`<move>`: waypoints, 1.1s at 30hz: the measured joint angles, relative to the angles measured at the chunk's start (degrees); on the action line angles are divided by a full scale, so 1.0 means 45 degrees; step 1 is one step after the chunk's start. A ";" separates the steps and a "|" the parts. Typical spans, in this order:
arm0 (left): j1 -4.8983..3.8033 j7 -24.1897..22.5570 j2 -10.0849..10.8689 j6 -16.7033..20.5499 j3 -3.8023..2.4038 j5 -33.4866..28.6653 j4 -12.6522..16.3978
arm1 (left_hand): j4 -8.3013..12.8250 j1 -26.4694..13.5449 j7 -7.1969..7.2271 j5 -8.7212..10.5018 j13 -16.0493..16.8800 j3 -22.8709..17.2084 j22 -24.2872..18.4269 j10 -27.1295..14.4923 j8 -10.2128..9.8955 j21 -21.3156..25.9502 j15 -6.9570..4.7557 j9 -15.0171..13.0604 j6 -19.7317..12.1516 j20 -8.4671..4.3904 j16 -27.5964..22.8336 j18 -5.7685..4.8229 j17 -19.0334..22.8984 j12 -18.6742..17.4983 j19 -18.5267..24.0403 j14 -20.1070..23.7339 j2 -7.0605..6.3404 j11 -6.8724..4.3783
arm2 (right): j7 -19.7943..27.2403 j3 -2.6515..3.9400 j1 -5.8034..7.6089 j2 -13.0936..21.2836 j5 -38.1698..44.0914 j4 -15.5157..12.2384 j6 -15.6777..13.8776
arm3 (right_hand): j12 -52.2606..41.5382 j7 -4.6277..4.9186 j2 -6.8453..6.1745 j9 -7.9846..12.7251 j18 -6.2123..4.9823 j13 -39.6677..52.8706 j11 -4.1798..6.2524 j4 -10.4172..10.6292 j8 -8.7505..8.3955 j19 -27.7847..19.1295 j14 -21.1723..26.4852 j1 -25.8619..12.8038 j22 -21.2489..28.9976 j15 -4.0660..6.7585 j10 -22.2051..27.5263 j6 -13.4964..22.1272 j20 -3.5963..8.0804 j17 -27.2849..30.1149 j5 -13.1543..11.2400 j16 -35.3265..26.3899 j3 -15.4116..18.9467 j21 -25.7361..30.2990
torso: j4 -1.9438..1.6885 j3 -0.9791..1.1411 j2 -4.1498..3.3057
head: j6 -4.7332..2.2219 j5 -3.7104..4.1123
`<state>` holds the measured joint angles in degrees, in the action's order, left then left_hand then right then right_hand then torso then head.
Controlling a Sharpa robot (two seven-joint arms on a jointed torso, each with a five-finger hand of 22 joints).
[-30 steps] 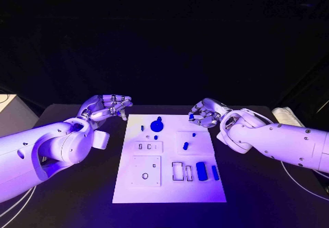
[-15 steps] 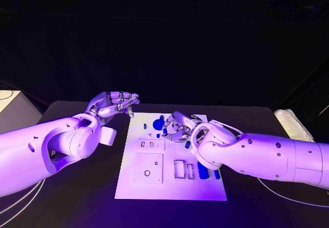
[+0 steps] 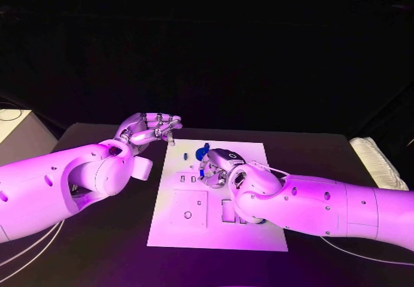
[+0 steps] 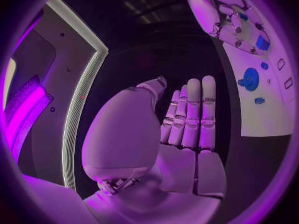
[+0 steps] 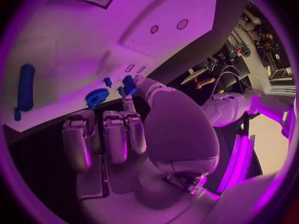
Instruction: Assemble the parts on the task board
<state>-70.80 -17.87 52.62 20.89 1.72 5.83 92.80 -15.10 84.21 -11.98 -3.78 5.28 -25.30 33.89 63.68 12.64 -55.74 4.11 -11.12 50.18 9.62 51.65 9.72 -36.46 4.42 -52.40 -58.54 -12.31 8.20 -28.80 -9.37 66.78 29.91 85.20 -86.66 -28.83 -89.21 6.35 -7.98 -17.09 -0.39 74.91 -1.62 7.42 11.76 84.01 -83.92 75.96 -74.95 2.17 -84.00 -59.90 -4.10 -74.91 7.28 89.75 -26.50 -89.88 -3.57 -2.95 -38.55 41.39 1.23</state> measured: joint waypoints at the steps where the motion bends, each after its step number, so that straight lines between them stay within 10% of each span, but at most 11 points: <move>1: 0.0000 0.0003 -0.0001 -0.0001 0.0000 0.0000 0.0001 | 0.0000 0.0000 0.0000 0.0000 0.0000 0.0000 0.0000 0.0000 0.0000 0.0000 0.0000 0.0000 0.0000 0.0000 0.0000 0.0000 0.0000 0.0000 0.0000 0.0000 0.0000 0.0000 | -0.0041 -0.0007 -0.0038 -0.0053 0.0077 0.0054 0.0005 | 0.0000 -0.0001 0.0000 0.0000 -0.0001 0.0000 0.0000 0.0000 0.0001 0.0000 0.0000 0.0000 0.0000 0.0000 0.0000 0.0001 0.0000 0.0000 0.0000 0.0000 0.0000 0.0000 | -0.0001 0.0006 -0.0001 | 0.0017 -0.0016; 33: 0.0000 0.0077 -0.0037 -0.0033 0.0001 0.0016 -0.0021 | 0.0000 -0.0052 0.0000 0.0000 0.0000 0.0000 0.0000 0.0001 0.0000 0.0000 0.0000 -0.0006 0.0000 0.0000 0.0000 0.0000 0.0010 0.0000 0.0000 0.0000 0.0052 0.0000 | -0.0244 -0.0048 -0.0541 -0.0828 0.1110 0.1038 -0.0126 | 0.0000 -0.0024 -0.0173 -0.0005 0.0000 -0.0002 -0.0001 0.0052 0.0690 -0.0001 0.0000 -0.0433 0.0005 -0.0001 0.0000 0.0015 -0.0001 0.0000 -0.0071 0.0000 -0.0048 0.0000 | 0.0040 0.0035 -0.0015 | 0.0204 -0.0159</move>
<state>-70.80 -17.52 52.46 20.74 1.73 5.90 92.70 -15.10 83.98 -11.98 -3.78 5.28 -25.30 33.89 63.69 12.64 -55.74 4.11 -11.15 50.19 9.62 51.65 9.72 -36.42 4.42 -52.40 -58.54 -12.07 8.20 -29.90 -9.59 64.35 26.19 90.19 -81.99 -29.40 -89.21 6.24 -8.76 -17.11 -0.39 74.90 -1.62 7.66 14.87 84.00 -83.92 74.01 -74.93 2.17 -84.00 -59.83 -4.10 -74.91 6.96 89.75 -26.72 -89.88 -3.38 -2.79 -38.61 42.30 0.52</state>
